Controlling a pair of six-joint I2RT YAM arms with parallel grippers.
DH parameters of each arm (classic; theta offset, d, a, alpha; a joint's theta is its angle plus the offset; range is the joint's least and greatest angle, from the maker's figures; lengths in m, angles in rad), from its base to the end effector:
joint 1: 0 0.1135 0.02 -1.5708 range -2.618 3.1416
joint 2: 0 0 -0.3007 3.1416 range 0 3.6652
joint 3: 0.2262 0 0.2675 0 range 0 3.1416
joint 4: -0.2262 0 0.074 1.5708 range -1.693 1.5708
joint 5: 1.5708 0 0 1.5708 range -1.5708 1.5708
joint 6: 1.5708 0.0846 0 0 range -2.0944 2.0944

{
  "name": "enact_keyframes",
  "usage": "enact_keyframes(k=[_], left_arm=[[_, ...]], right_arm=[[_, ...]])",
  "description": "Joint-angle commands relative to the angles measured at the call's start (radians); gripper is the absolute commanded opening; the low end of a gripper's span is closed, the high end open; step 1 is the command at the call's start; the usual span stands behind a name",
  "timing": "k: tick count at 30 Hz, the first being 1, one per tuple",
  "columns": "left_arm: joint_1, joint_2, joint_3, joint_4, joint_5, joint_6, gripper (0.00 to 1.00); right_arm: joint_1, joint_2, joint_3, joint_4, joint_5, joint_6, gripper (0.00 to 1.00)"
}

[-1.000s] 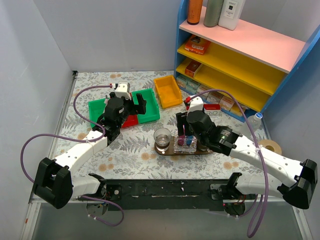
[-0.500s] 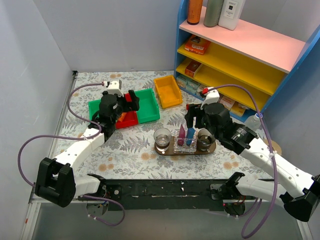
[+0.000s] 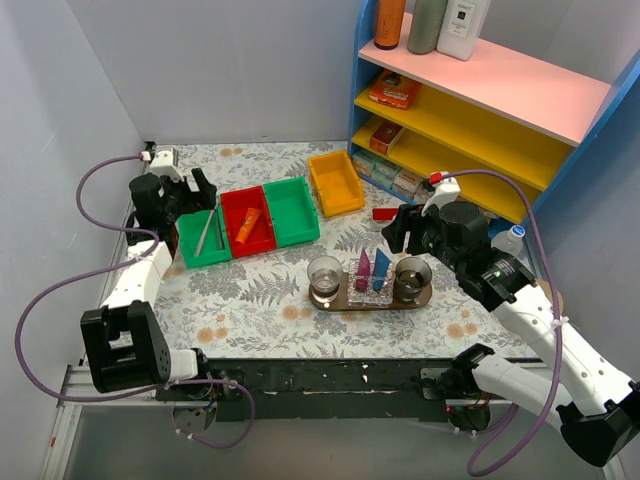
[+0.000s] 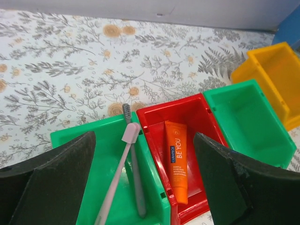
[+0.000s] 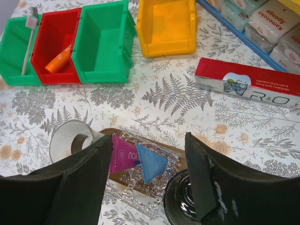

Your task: Prepare toiletry sets of a toothbrush and toothpaste on the tray

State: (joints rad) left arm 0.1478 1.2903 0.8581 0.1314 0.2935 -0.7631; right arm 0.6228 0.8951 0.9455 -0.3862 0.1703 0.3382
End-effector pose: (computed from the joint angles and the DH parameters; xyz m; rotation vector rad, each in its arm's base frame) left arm 0.3464 0.0268 0.3018 -0.6521 1.8035 -0.6939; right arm 0.2016 0.1271 0.3693 -0.1577 1.9252 0.4869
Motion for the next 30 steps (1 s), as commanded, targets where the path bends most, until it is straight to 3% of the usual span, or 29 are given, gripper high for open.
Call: enact_keyframes(k=[1,12,20,30], left_arm=[[-0.001,0.044,0.042,-0.056,0.067,0.062,0.83],[0.003,0.136,0.022,-0.036,-0.045,0.093,0.68],[0.002,0.195,0.027,-0.052,-0.103,0.12,0.45],[0.001,0.251,0.033,-0.056,-0.103,0.125,0.46]], right_arm=[[-0.023,-0.041,-0.01,0.035,-0.049,-0.021,0.69],[-0.049,-0.096,-0.068,0.053,-0.089,-0.015,0.65],[-0.057,-0.12,-0.076,0.052,-0.092,-0.001,0.64],[-0.058,-0.14,-0.073,0.049,-0.101,0.01,0.63]])
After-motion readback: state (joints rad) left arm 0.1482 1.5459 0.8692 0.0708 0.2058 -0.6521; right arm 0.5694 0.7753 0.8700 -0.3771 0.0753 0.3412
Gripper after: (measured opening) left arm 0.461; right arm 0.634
